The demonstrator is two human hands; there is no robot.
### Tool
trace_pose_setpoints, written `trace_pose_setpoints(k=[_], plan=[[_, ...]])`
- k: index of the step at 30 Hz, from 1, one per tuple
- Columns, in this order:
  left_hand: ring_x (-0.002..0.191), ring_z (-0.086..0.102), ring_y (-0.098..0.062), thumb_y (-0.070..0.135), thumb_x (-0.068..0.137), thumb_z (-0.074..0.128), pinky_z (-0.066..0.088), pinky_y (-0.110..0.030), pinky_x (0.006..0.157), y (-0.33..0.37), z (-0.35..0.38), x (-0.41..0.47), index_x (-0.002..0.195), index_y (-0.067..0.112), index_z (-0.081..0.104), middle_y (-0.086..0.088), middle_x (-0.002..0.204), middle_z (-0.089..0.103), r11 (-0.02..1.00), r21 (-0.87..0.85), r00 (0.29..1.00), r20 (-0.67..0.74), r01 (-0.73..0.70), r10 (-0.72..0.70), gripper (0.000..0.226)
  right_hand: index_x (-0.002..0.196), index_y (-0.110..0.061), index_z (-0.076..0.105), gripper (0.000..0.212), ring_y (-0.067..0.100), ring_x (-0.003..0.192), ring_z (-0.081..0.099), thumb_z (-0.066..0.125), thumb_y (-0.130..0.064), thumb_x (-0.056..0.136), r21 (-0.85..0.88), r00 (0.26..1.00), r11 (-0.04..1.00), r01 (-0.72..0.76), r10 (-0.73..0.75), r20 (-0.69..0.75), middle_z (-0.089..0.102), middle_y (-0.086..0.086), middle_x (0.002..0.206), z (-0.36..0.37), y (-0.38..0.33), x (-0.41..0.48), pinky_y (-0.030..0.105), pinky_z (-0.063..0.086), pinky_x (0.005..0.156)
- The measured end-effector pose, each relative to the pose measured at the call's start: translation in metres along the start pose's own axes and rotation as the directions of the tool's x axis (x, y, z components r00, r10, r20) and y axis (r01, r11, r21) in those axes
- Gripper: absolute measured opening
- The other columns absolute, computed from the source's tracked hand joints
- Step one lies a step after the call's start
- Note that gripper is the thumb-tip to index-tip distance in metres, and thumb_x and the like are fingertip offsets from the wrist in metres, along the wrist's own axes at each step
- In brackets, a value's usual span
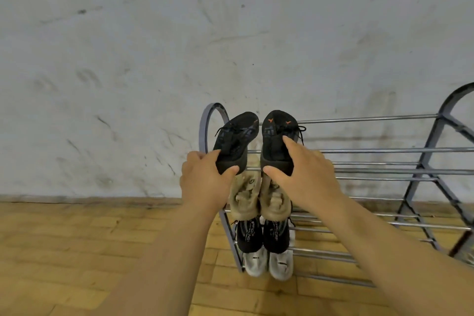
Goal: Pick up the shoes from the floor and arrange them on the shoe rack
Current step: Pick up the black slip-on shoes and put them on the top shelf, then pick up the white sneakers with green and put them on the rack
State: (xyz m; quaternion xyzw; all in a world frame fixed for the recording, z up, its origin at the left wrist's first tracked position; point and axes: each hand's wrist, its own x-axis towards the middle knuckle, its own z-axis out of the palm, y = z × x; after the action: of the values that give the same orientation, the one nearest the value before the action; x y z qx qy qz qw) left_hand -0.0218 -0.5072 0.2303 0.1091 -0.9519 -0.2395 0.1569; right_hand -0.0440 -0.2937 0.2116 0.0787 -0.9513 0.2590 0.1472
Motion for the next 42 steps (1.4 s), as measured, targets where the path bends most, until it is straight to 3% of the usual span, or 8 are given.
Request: trace_pose_setpoints(k=[5,14,19,22,25,29,35,42], plan=[[0.142,0.035,-0.034,0.056,0.090,0.067,0.041,-0.048,0.113,-0.010,0.005,0.003,0.147,0.030,0.048,-0.009,0.159,0.025,0.985,-0.166,0.998,0.024,0.055,-0.052,0.066,0.159,-0.032,0.025,0.087,0.028,0.133,0.048,0.048,-0.075,0.087,0.026,0.999,1.000,0.015,-0.016,0.045,0.050,-0.007,0.150,0.004,-0.010,0.003,0.051,0.040,0.109],[0.086,0.051,0.002,0.045,0.092,0.071,0.038,-0.016,0.072,-0.009,0.009,0.003,0.141,0.024,0.050,0.003,0.137,0.043,0.943,-0.334,1.000,-0.007,-0.010,0.008,0.057,0.159,-0.038,0.026,0.080,0.021,0.132,0.051,0.046,-0.075,0.090,0.000,0.994,0.996,0.091,-0.090,0.067,0.052,-0.011,0.150,0.007,-0.011,0.002,0.048,0.041,0.108],[0.098,0.055,-0.004,0.043,0.095,0.067,0.042,-0.027,0.090,-0.004,0.008,-0.001,0.146,0.024,0.045,-0.001,0.148,0.036,0.934,-0.356,0.999,0.032,0.018,-0.007,0.059,0.162,-0.037,0.016,0.073,0.022,0.123,0.053,0.042,-0.060,0.099,-0.001,0.981,0.990,0.145,-0.143,0.133,0.055,-0.007,0.144,-0.001,-0.004,-0.002,0.045,0.042,0.101],[0.133,0.047,-0.026,0.053,0.092,0.063,0.046,-0.045,0.110,0.006,0.008,-0.009,0.147,0.029,0.042,0.000,0.154,0.027,0.925,-0.376,0.999,0.022,0.046,-0.041,0.064,0.163,-0.039,0.012,0.077,0.018,0.135,0.047,0.051,-0.055,0.098,0.143,0.963,0.983,0.118,-0.148,0.224,0.042,-0.010,0.159,-0.018,0.003,-0.006,0.043,0.039,0.111],[0.144,0.029,-0.026,0.051,0.093,0.061,0.038,-0.050,0.117,0.034,0.004,-0.023,0.148,0.029,0.040,0.001,0.155,0.026,0.949,-0.316,0.997,-0.078,-0.014,-0.011,0.062,0.158,-0.038,0.031,0.072,0.010,0.145,0.038,0.063,-0.052,0.095,0.213,0.965,0.972,0.101,-0.147,0.217,0.037,-0.015,0.160,-0.051,0.021,-0.010,0.032,0.033,0.115],[0.144,0.028,-0.020,0.041,0.097,0.062,0.031,-0.039,0.119,0.094,0.006,-0.059,0.146,0.029,0.044,0.002,0.153,0.032,0.922,-0.308,0.970,-0.136,-0.234,0.201,0.054,0.136,-0.036,0.060,0.044,0.001,0.102,0.061,0.069,-0.045,0.093,0.210,0.977,0.978,0.012,-0.056,0.203,0.062,-0.018,0.129,-0.117,0.067,-0.025,0.021,0.043,0.086],[0.132,0.042,-0.011,0.036,0.097,0.063,0.036,-0.028,0.109,0.214,0.072,-0.127,0.140,0.032,0.049,0.008,0.140,0.044,0.691,-0.426,0.673,0.221,-0.585,0.706,0.046,0.121,-0.043,0.061,0.034,0.003,0.100,0.063,0.068,-0.055,0.089,-0.004,0.904,0.968,-0.252,0.237,0.355,0.065,-0.020,0.112,-0.187,0.203,-0.116,0.025,0.047,0.084],[0.128,0.050,-0.010,0.036,0.097,0.067,0.041,-0.022,0.093,0.317,0.199,-0.185,0.141,0.033,0.052,0.006,0.142,0.051,0.712,-0.532,0.370,0.614,-0.458,0.697,0.047,0.152,-0.024,0.042,0.077,0.021,0.122,0.056,0.073,-0.054,0.088,-0.164,0.544,0.652,-0.741,0.724,0.424,0.052,0.006,0.147,-0.163,0.396,-0.244,0.027,0.044,0.092]])
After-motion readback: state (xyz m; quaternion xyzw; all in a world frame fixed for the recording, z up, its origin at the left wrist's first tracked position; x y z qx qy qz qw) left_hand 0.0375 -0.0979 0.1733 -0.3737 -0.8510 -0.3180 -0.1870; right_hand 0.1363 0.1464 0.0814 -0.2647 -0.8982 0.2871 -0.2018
